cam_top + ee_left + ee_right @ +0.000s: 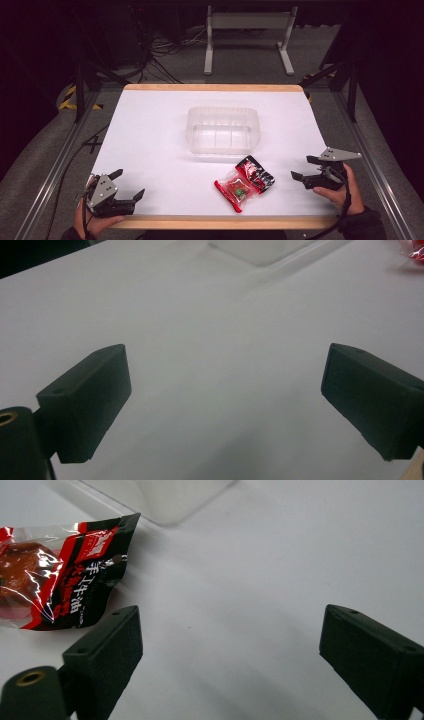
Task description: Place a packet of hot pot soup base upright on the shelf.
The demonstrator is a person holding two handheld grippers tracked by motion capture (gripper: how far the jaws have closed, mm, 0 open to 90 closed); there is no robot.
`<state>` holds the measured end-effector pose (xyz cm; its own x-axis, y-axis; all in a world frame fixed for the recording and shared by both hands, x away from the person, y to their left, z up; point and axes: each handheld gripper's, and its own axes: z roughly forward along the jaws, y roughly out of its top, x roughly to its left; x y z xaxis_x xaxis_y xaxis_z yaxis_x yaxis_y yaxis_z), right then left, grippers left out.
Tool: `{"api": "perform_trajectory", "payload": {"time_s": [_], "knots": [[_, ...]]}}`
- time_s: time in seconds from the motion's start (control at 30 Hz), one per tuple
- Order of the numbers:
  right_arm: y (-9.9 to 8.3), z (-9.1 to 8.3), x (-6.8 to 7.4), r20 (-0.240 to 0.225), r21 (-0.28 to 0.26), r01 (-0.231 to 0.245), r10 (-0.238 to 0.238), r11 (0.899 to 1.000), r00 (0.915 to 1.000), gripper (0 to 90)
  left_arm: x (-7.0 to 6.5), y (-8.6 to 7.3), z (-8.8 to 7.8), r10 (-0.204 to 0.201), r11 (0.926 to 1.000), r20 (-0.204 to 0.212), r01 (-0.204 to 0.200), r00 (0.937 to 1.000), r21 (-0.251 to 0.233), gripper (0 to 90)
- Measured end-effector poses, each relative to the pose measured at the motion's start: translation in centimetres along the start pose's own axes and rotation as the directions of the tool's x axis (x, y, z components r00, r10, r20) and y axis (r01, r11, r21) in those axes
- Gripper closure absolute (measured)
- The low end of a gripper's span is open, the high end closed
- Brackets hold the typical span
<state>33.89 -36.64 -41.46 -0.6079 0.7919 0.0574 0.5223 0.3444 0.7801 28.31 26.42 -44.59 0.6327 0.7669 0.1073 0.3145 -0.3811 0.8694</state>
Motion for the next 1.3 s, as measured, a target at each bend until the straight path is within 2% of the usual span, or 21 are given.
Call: {"api": "perform_trajectory", "payload": {"time_s": [0.13, 0.23, 0.3, 0.33, 0.4, 0.47, 0.57, 0.63, 0.67, 0.7, 0.77, 0.83, 0.9, 0.93, 1.03, 1.07, 1.13, 1.2, 1.23, 1.3], "knots": [[-0.5, 0.0, -0.5, 0.004, 0.008, -0.052, 0.052, 0.999, 0.9986, 11.5, 0.6, -0.3, -0.2, -0.029, 0.9995, -0.005, 0.029, 0.9996, -0.008, 7.0], [-0.8, 0.2, -0.7, 0.001, 0.015, -0.058, 0.058, 0.998, 0.9983, 12.4, 0.9, -0.5, -0.2, -0.048, 0.9987, -0.005, 0.048, 0.9989, -0.016, 7.1], [-0.9, 0.3, -0.7, 0.003, 0.020, -0.059, 0.059, 0.998, 0.9983, 13.9, 0.9, -0.6, -0.1, -0.043, 0.9990, -0.007, 0.042, 0.9991, -0.011, 7.2], [-1.0, 0.5, -0.7, -0.020, 0.028, -0.067, 0.068, 0.997, 0.9975, 16.4, 0.9, -0.6, -0.1, -0.038, 0.9993, -0.008, 0.038, 0.9993, -0.005, 7.2], [-1.1, 0.6, -0.6, -0.028, 0.032, -0.073, 0.074, 0.997, 0.9969, 17.4, 0.9, -0.6, 0.0, -0.030, 0.9996, -0.007, 0.030, 0.9995, -0.003, 7.2], [-1.0, 0.9, -0.3, -0.066, 0.049, -0.081, 0.085, 0.995, 0.9942, 18.5, 0.7, -0.6, 0.0, -0.028, 0.9996, -0.002, 0.028, 0.9996, -0.001, 7.2], [-0.9, 1.4, 0.3, -0.128, 0.063, -0.107, 0.114, 0.992, 0.9851, 15.4, 0.6, -0.6, 0.2, -0.023, 0.9997, 0.003, 0.023, 0.9997, 0.005, 7.3], [-0.8, 2.1, 1.0, -0.196, 0.100, -0.119, 0.137, 0.988, 0.9711, 14.9, 0.6, -0.6, 0.3, -0.019, 0.9998, 0.003, 0.019, 0.9998, 0.004, 7.5], [-0.7, 2.4, 1.3, -0.211, 0.122, -0.113, 0.137, 0.986, 0.9679, 14.9, 0.6, -0.6, 0.3, -0.017, 0.9999, 0.005, 0.017, 0.9999, 0.004, 7.5], [-0.6, 2.6, 1.6, -0.212, 0.135, -0.104, 0.132, 0.985, 0.9683, 14.5, 0.5, -0.5, 0.3, -0.016, 0.9999, 0.005, 0.016, 0.9999, 0.005, 7.5], [-0.5, 3.2, 2.1, -0.254, 0.145, -0.117, 0.152, 0.982, 0.9551, 14.5, 0.4, -0.5, 0.4, -0.015, 0.9999, 0.009, 0.015, 0.9998, 0.003, 7.5], [-0.3, 3.5, 2.5, -0.253, 0.152, -0.121, 0.157, 0.981, 0.9545, 13.8, 0.4, -0.5, 0.4, -0.012, 0.9999, 0.008, 0.012, 0.9999, 0.004, 7.5], [-0.1, 3.8, 2.7, -0.265, 0.158, -0.135, 0.173, 0.978, 0.9486, 13.8, 0.3, -0.4, 0.5, -0.007, 1.0000, 0.010, 0.007, 0.9999, 0.000, 7.6], [-0.1, 3.8, 2.7, -0.265, 0.158, -0.135, 0.173, 0.978, 0.9486, 13.8, 0.3, -0.4, 0.5, -0.004, 1.0000, 0.012, 0.004, 0.9999, 0.003, 7.6], [0.3, 4.4, 3.4, -0.293, 0.172, -0.124, 0.171, 0.977, 0.9407, 13.7, 0.1, -0.3, 0.6, 0.005, 1.0000, 0.018, -0.005, 0.9998, 0.007, 7.6], [0.6, 4.8, 3.9, -0.335, 0.190, -0.123, 0.182, 0.974, 0.9247, 13.7, 0.0, -0.2, 0.7, 0.007, 0.9999, 0.018, -0.007, 0.9998, 0.011, 7.6], [0.9, 5.3, 4.3, -0.363, 0.205, -0.126, 0.195, 0.971, 0.9113, 13.4, -0.1, -0.2, 0.7, 0.003, 0.9999, 0.022, -0.003, 0.9997, 0.010, 7.6], [1.3, 5.9, 4.9, -0.416, 0.237, -0.136, 0.227, 0.962, 0.8805, 12.4, -0.1, -0.2, 0.7, 0.006, 0.9999, 0.023, -0.006, 0.9997, 0.009, 7.6], [1.3, 5.9, 4.9, -0.416, 0.237, -0.136, 0.227, 0.962, 0.8805, 12.4, -0.1, -0.2, 0.7, 0.006, 0.9999, 0.023, -0.006, 0.9997, 0.009, 7.6], [1.8, 6.6, 5.2, -0.450, 0.261, -0.132, 0.241, 0.956, 0.8599, 12.2, -0.2, -0.1, 0.8, 0.009, 0.9999, 0.025, -0.010, 0.9996, 0.009, 7.6]]}}
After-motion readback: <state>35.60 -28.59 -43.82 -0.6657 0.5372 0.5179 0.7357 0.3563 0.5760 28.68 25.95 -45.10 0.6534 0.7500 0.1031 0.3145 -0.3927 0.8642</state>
